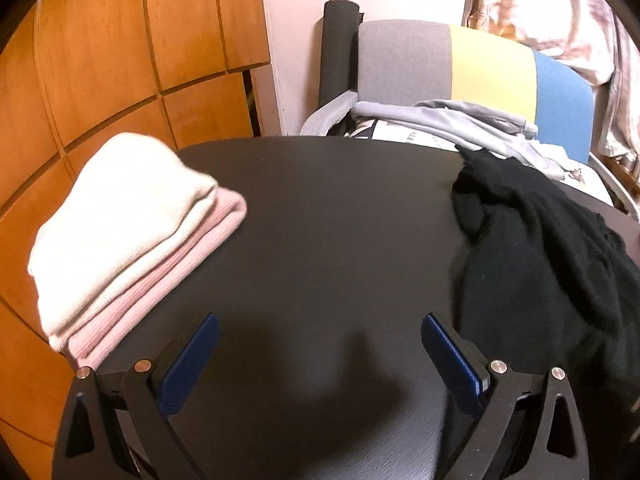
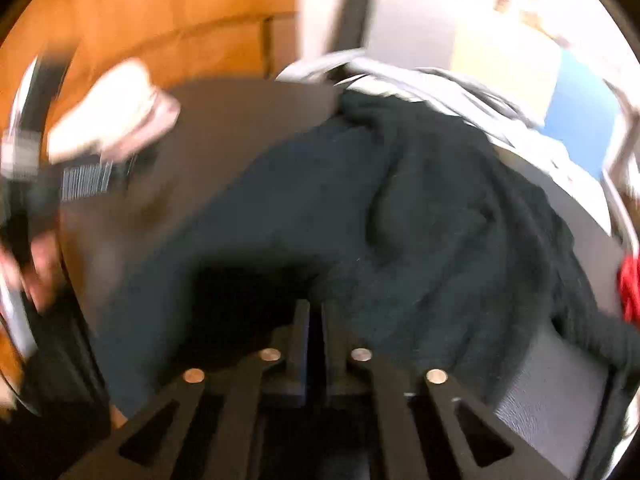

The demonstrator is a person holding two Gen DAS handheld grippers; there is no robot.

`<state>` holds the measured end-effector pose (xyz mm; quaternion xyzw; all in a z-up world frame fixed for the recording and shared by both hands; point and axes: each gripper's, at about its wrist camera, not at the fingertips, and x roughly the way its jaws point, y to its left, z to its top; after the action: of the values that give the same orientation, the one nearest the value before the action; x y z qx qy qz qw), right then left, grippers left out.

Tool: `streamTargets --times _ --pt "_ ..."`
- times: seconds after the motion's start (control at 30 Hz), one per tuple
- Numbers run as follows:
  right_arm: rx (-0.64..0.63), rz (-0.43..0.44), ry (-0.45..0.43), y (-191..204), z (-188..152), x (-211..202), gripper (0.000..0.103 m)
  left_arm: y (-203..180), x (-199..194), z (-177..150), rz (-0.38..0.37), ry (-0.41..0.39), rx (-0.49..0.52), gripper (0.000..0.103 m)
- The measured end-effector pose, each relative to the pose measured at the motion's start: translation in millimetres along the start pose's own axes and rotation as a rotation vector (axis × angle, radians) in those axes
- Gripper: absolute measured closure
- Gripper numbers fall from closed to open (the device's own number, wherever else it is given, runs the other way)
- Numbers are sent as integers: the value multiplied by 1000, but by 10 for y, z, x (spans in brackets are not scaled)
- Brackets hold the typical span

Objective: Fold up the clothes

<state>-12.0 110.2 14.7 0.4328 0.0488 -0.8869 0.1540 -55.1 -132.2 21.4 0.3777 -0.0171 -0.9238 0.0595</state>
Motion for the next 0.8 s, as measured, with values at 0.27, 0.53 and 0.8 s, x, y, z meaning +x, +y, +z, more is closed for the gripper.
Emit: streamTargets --times 0.27,0.53,0.8 --pt "384 -164 -144 -1321 -132 -487 103 -156 39 -195 -47 55 54 1" --pt "460 -13 -142 -1412 -437 -615 71 -724 240 -185 -98 141 143 1" --pt "-61 184 24 242 -155 -262 61 -317 130 -41 0 69 -32 1"
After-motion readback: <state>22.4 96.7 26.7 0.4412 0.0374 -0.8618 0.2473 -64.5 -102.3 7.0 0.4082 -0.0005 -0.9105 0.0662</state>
